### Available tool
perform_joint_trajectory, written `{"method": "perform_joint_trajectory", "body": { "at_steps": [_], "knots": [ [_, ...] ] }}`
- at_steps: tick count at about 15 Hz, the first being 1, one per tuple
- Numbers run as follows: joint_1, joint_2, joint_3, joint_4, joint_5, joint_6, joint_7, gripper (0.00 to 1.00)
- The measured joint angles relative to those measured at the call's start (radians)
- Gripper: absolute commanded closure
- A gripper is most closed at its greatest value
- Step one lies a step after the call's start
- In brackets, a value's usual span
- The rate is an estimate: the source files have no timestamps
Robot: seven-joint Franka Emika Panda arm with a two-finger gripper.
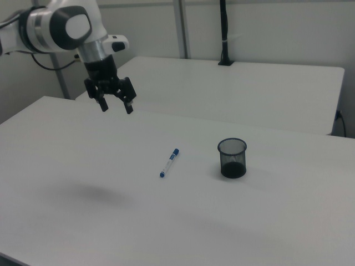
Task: Insert the marker
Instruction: 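Move the gripper down over the blue-capped white marker, then close the gripper on the marker's middle and lift it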
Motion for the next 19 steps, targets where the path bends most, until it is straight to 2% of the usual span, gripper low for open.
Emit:
{"method": "perform_joint_trajectory", "body": {
  "at_steps": [6, 10, 16, 19],
  "knots": [
    [-0.033, 0.129, -0.015, 0.011, 0.000, 0.199, 0.000, 0.00],
    [-0.056, 0.258, -0.017, 0.019, -0.001, 0.408, 0.000, 0.01],
    [-0.092, 0.374, -0.018, 0.023, -0.001, 0.573, 0.001, 0.27],
    [-0.093, 0.426, -0.018, 0.025, -0.001, 0.617, 0.001, 0.31]
  ]
}}
